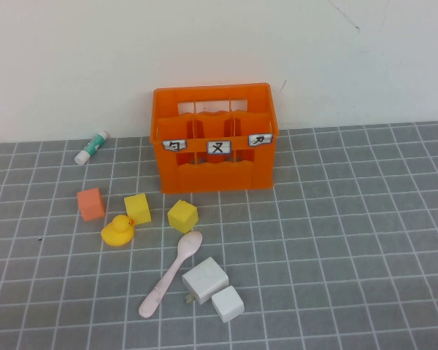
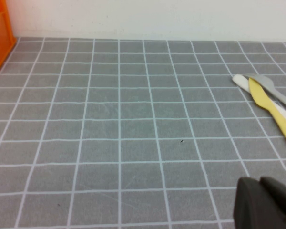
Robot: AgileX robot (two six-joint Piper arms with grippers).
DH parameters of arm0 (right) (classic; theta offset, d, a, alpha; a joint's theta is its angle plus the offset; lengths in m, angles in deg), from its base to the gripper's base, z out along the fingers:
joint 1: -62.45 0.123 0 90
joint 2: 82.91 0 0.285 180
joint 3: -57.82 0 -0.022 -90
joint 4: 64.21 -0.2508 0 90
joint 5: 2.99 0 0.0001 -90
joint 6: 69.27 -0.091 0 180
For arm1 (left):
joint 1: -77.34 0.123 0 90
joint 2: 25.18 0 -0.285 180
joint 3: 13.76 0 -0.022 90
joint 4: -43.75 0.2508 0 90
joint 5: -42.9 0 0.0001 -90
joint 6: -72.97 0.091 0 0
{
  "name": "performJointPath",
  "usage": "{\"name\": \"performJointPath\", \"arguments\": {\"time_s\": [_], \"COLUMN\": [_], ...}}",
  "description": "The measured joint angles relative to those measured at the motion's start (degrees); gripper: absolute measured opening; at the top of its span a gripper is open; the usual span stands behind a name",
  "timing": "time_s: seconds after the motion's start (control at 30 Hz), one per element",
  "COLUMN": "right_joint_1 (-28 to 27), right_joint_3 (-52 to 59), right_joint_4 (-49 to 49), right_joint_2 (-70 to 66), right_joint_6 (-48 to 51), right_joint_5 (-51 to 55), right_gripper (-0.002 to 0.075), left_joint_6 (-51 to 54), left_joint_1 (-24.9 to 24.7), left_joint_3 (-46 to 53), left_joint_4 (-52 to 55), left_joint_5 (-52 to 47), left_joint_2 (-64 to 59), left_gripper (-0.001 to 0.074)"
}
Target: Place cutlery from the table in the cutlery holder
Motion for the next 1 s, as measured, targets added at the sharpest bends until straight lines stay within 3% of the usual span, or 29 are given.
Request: {"name": "performJointPath", "arguments": {"time_s": [0.4,0.53,0.73,1.0], "right_joint_1": [0.00,0.00,0.00,0.00], "right_joint_3": [0.00,0.00,0.00,0.00], "right_joint_4": [0.00,0.00,0.00,0.00], "right_joint_2": [0.00,0.00,0.00,0.00], "right_joint_6": [0.00,0.00,0.00,0.00], "right_joint_5": [0.00,0.00,0.00,0.00], "right_gripper": [-0.0003,-0.0003,-0.0003,-0.0003], "left_joint_6": [1.55,8.05,23.79,36.68], "left_joint_1": [0.00,0.00,0.00,0.00], "left_joint_3": [0.00,-0.31,-12.30,-38.49], "left_joint_4": [-8.35,-8.88,-0.25,21.56], "left_joint_5": [1.07,-1.31,-18.80,-45.57], "left_joint_2": [0.00,0.00,-9.17,-35.48], "left_gripper": [-0.0001,-0.0001,-0.0001,-0.0001]}}
